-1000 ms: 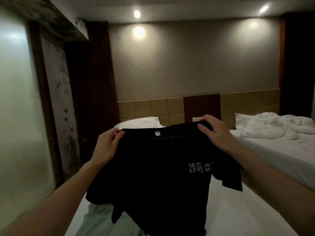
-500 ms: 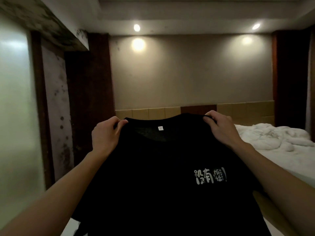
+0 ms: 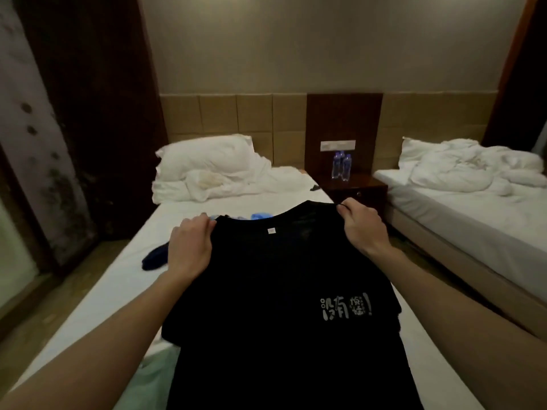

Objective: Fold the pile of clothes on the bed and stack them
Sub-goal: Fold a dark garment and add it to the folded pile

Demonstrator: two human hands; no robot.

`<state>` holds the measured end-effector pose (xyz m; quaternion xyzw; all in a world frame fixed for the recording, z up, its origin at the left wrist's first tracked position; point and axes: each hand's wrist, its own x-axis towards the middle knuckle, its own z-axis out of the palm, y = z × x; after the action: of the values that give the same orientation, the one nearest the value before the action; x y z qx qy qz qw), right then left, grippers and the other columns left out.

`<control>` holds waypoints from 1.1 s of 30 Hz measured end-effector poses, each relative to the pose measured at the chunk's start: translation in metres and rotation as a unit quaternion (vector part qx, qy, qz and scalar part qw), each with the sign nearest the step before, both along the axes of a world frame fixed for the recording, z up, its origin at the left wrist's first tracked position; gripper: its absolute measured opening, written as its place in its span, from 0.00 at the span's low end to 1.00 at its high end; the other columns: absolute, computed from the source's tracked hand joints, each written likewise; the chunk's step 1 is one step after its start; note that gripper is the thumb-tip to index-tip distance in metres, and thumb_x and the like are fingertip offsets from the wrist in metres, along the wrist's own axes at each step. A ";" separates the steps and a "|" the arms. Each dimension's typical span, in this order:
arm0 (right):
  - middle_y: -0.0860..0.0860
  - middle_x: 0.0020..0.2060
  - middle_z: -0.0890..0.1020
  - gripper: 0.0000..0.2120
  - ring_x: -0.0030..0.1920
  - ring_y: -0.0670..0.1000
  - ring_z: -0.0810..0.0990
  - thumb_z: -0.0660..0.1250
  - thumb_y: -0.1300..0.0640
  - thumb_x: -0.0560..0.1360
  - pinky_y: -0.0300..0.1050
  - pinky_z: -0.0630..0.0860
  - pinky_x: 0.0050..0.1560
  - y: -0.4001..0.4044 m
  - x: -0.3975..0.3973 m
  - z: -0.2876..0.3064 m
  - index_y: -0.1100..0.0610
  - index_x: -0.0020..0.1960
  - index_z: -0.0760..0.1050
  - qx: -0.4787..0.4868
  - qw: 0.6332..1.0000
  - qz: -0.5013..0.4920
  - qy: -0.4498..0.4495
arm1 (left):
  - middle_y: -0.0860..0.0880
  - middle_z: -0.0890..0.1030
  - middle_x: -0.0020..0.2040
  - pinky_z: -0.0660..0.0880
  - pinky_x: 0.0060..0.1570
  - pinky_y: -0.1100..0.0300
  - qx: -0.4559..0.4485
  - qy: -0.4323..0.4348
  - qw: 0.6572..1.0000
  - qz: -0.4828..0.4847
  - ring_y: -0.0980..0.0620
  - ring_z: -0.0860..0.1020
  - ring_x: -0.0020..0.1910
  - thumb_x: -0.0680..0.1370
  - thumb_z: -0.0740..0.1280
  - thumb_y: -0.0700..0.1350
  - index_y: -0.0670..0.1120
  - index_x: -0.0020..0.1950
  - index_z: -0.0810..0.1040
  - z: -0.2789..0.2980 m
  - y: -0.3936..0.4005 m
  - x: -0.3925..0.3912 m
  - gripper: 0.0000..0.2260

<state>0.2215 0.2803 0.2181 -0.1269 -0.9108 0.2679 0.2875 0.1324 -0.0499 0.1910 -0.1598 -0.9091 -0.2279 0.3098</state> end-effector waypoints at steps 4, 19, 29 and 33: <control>0.56 0.41 0.79 0.14 0.41 0.60 0.76 0.55 0.48 0.84 0.53 0.72 0.40 0.008 -0.083 -0.087 0.56 0.47 0.70 0.012 0.997 -0.004 -0.072 | 0.46 0.75 0.38 0.64 0.42 0.50 -0.009 -0.087 0.996 0.017 0.38 0.74 0.44 0.83 0.58 0.46 0.48 0.39 0.69 -0.093 0.027 -0.076 0.12; 0.52 0.45 0.78 0.13 0.47 0.57 0.75 0.58 0.46 0.82 0.52 0.70 0.45 0.042 -0.170 -0.332 0.55 0.51 0.73 0.176 0.963 0.009 -0.204 | 0.44 0.77 0.45 0.66 0.48 0.51 -0.057 -0.212 0.975 0.040 0.44 0.71 0.45 0.84 0.56 0.47 0.44 0.46 0.74 -0.309 0.059 -0.156 0.12; 0.56 0.59 0.69 0.33 0.64 0.61 0.69 0.68 0.35 0.73 0.56 0.71 0.55 0.065 -0.093 -0.273 0.58 0.63 0.64 0.039 0.888 -0.007 -0.457 | 0.41 0.71 0.65 0.67 0.63 0.48 -0.208 -0.394 0.882 0.155 0.40 0.70 0.65 0.79 0.60 0.62 0.40 0.68 0.69 -0.242 0.002 -0.077 0.28; 0.57 0.52 0.75 0.22 0.52 0.58 0.76 0.73 0.44 0.74 0.47 0.72 0.41 0.077 -0.051 -0.254 0.59 0.53 0.68 -0.042 0.852 0.037 -0.521 | 0.42 0.77 0.60 0.74 0.58 0.51 -0.227 -0.476 0.839 0.138 0.41 0.77 0.59 0.76 0.63 0.68 0.43 0.62 0.75 -0.215 -0.032 -0.039 0.30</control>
<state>0.1702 0.3575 -0.0361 -0.2263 -0.9190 0.2104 -0.2447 0.0935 -0.0816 -0.0243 0.0297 -0.9835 -0.0184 -0.1776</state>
